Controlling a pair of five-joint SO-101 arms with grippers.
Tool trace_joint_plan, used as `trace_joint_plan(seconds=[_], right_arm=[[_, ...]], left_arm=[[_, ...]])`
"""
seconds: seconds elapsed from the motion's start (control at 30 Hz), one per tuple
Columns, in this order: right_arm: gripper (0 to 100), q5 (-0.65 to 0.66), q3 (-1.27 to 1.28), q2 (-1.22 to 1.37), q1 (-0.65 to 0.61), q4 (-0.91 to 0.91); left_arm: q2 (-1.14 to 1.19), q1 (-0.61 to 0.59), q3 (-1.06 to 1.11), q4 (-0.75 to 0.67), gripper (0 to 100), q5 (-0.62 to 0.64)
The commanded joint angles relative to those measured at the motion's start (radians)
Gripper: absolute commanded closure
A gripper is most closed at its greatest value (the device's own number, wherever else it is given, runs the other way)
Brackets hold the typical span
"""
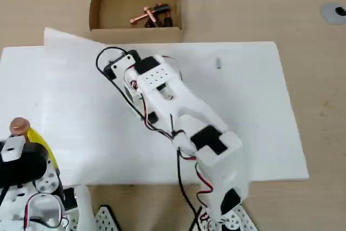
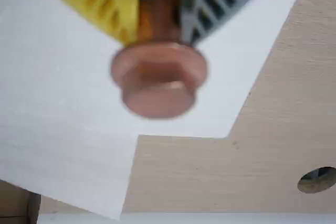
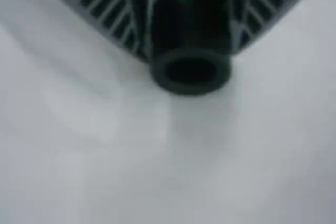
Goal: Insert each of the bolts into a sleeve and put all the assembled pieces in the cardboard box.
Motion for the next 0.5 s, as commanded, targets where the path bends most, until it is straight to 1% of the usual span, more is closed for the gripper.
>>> trace_joint_plan(seconds=[0.0, 0.1, 0.17, 0.3, 0.37, 0.47], right_arm=[[81.8, 0.009, -0.116, 0.016, 0.022, 0.049], [74.7, 0.028, -0.193, 0.015, 0.019, 0.143], [73.7, 0.048, -0.262, 0.015, 0.015, 0.227], [73.7, 0.048, -0.429, 0.015, 0.002, 0.365], [73.7, 0.046, -0.473, 0.015, -0.004, 0.379], [73.7, 0.046, -0.473, 0.016, -0.019, 0.379]], left_arm=[[0.008, -0.012, -0.044, -0.003, 100, -0.028], [0.008, -0.014, -0.044, -0.003, 100, -0.028], [0.008, -0.014, -0.044, -0.003, 100, -0.029], [0.008, -0.014, -0.044, -0.003, 100, -0.028], [0.008, -0.014, -0.044, -0.003, 100, -0.028], [0.008, -0.014, -0.044, -0.003, 100, -0.028]])
